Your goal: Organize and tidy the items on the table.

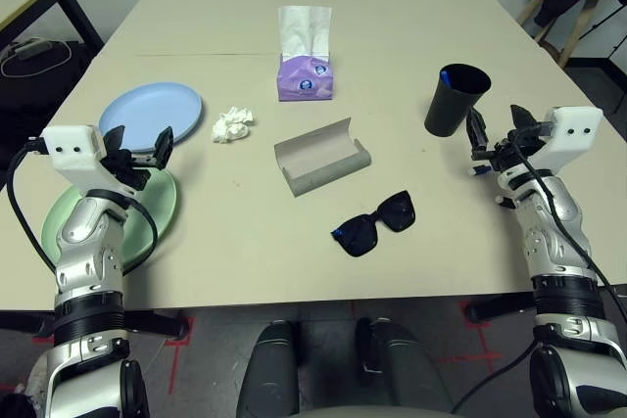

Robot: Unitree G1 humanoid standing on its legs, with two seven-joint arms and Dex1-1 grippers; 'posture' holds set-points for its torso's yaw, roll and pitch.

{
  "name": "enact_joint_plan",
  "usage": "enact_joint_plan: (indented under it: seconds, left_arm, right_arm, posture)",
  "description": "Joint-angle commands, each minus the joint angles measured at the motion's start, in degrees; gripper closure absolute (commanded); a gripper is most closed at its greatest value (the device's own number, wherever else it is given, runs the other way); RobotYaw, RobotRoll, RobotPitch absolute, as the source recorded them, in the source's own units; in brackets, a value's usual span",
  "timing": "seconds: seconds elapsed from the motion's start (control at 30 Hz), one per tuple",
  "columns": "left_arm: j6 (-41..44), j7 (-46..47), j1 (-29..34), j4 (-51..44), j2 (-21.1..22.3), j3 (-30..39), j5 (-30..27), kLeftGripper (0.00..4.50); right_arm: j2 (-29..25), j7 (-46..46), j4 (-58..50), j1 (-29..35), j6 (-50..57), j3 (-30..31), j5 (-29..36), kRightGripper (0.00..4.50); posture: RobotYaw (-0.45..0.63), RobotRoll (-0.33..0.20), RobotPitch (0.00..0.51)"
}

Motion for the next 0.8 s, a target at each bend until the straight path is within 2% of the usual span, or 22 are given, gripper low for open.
enact_joint_plan:
  seconds: [0.03,0.3,0.5,0.7,0.8]
  left_arm:
    - [0.19,-0.49,-0.23,0.84,0.19,0.23,-0.64,0.0]
    - [0.1,-0.13,-0.1,0.75,0.09,0.34,-0.79,0.0]
    - [-0.05,-0.15,-0.2,0.95,0.07,0.27,-0.71,0.0]
    - [0.1,-0.17,0.11,0.37,0.16,0.29,-0.72,0.0]
    - [0.19,-0.2,0.52,-0.06,0.21,0.42,-0.81,0.0]
  right_arm:
    - [-0.08,-0.42,0.3,0.56,-0.93,-0.74,0.46,0.02]
    - [-0.29,-2.78,0.39,0.54,-0.76,-0.62,-0.38,0.02]
    - [-0.92,-0.95,0.52,0.24,-0.27,-0.32,0.67,0.02]
    - [-1.98,9.8,-3.54,1.0,3.35,1.45,6.53,0.02]
    - [-4.84,18.29,-4.47,1.33,2.61,3.66,7.31,0.02]
  posture:
    - [0.08,0.0,0.086]
    - [0.08,0.0,0.086]
    - [0.08,0.0,0.086]
    - [0.09,0.0,0.088]
    - [0.09,0.0,0.089]
